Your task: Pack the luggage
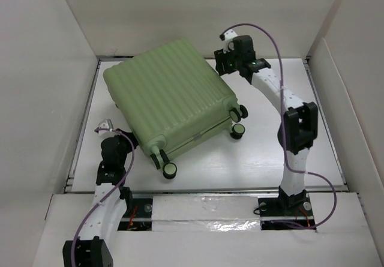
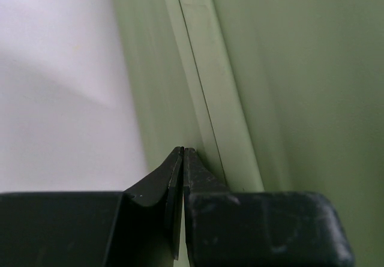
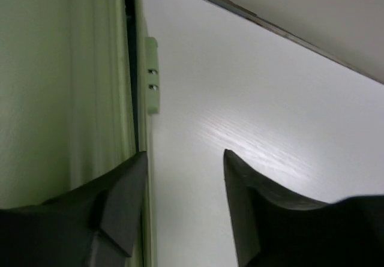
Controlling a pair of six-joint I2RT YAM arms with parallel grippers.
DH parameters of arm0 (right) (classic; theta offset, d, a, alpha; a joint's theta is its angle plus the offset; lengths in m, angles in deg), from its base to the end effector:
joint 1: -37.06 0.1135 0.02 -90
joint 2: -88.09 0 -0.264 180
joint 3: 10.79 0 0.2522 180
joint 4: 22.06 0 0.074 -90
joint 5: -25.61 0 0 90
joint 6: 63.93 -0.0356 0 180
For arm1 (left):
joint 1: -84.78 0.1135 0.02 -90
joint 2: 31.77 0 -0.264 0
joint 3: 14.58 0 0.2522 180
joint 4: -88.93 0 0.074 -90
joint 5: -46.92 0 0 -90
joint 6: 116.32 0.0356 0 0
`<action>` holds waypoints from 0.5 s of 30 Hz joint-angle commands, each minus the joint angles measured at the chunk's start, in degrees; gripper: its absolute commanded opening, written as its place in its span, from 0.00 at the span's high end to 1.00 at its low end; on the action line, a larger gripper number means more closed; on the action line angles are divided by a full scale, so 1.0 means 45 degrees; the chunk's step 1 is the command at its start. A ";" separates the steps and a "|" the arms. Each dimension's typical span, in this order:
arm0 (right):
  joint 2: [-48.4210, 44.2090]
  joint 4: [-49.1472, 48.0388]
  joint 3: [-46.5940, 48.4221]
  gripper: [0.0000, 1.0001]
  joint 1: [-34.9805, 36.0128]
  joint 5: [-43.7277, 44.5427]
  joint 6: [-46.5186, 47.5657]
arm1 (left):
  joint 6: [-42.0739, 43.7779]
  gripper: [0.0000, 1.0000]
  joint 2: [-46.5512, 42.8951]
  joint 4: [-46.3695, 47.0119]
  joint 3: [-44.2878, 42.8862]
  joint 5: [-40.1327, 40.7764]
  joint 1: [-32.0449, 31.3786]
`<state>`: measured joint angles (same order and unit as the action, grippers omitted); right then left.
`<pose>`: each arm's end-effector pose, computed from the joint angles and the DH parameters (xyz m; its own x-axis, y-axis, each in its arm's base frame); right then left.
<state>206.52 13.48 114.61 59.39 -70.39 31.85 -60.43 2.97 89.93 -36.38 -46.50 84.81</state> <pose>0.4538 0.1904 0.3239 -0.3935 -0.2699 -0.8788 -0.5050 0.8623 -0.0387 0.1560 -0.0020 0.1848 -0.2037 -0.5599 -0.8031 -0.0681 0.8265 -0.5589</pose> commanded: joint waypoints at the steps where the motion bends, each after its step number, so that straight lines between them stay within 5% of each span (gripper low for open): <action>1: -0.3675 -0.0834 -0.1111 0.35 -0.0077 0.0198 -0.1167 | -0.0096 1.00 0.0209 0.0702 0.0282 -0.3711 -0.0593; 5: -0.6936 -0.2722 -0.5299 0.25 -0.0859 0.0845 -0.1791 | -0.0251 1.00 0.0618 0.1580 0.0125 -0.3636 -0.1040; 7: -0.8825 -0.3508 -0.6851 0.27 -0.0860 0.1079 -0.2219 | -0.0446 1.00 0.1145 0.1933 -0.0263 -0.2374 -0.2540; 10: -1.0356 -0.4214 -0.9139 0.55 -0.0997 0.1235 -0.2573 | -0.1655 1.00 0.1770 0.2595 -0.0267 -0.0149 -0.5293; 11: -1.1193 -0.4273 -0.9608 0.80 -0.1113 0.1255 -0.2651 | -0.2277 1.00 0.1927 0.2946 -0.0188 0.0229 -0.5958; 15: -1.3189 -0.4312 -1.1717 0.96 -0.1249 0.2637 -0.3061 | -0.3064 1.00 0.4340 0.3499 -0.1354 0.3894 -1.0952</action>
<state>150.09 -4.11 66.85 54.62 -63.97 20.69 -67.86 15.84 99.92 -37.71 -33.56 47.08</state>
